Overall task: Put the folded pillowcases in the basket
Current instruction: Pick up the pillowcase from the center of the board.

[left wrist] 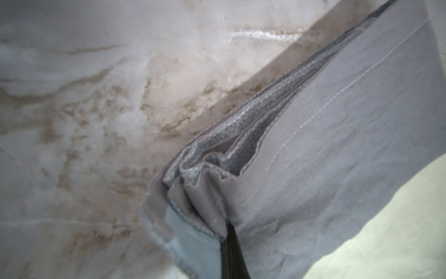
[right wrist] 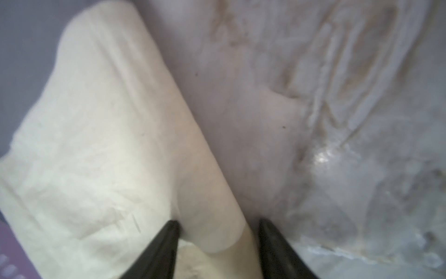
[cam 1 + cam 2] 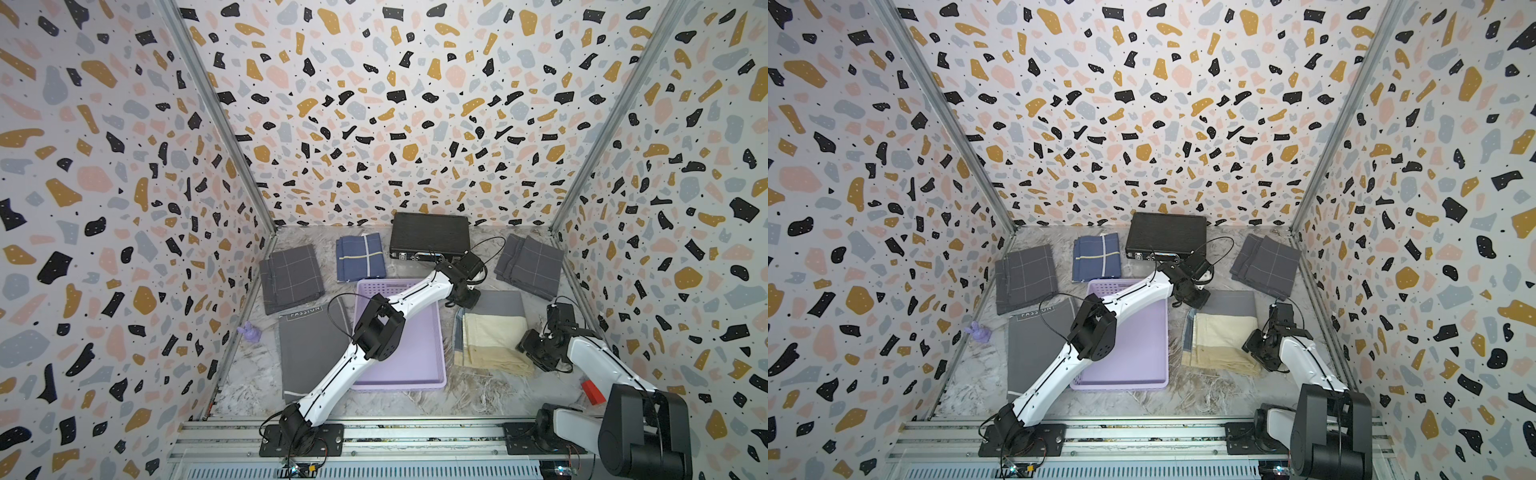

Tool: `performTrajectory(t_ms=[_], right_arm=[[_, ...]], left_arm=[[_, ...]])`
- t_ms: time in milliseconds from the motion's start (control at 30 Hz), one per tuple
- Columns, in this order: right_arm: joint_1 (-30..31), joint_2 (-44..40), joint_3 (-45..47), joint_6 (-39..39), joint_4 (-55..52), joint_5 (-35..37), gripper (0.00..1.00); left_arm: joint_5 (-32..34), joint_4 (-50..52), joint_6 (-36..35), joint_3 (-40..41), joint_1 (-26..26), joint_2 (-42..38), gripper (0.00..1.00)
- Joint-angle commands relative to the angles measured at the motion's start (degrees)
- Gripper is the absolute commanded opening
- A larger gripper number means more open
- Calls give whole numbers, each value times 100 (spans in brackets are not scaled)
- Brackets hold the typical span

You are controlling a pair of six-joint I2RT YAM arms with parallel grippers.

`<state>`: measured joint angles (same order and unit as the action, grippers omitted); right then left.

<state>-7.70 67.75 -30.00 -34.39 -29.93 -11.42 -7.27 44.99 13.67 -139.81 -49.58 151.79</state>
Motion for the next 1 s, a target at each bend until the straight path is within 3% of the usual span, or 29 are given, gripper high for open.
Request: performTrajectory(t_ms=[0,67,100,367,500,600,767,967], right_arm=[[-3,-141,98,75,-325,-336,25],[-3,-388,98,64,-343,-482,3],[-3,-526,98,56,-362,-472,0],[23,-2332,-22,-68,-623,-432,0],[61,-2561,-462,-234,-758,-789,0],[342,-2897,-787,-355,-911,-421,0],[1025,-3015,-1148,-986,-817,-603,0],[2880,-2700,-1395,-1530,-448,-50,0]], left_arm=[[-26,80,-2,-8,27,-194,0],[-156,81,43,99,27,-305,0],[-234,76,69,143,24,-360,0],[-808,21,215,1093,-20,-1583,0],[-820,-37,221,1467,-124,-2385,0],[-715,-30,223,1787,-170,-3040,0],[133,-7,93,2722,-154,-4220,0],[603,32,10,3965,293,-5413,0]])
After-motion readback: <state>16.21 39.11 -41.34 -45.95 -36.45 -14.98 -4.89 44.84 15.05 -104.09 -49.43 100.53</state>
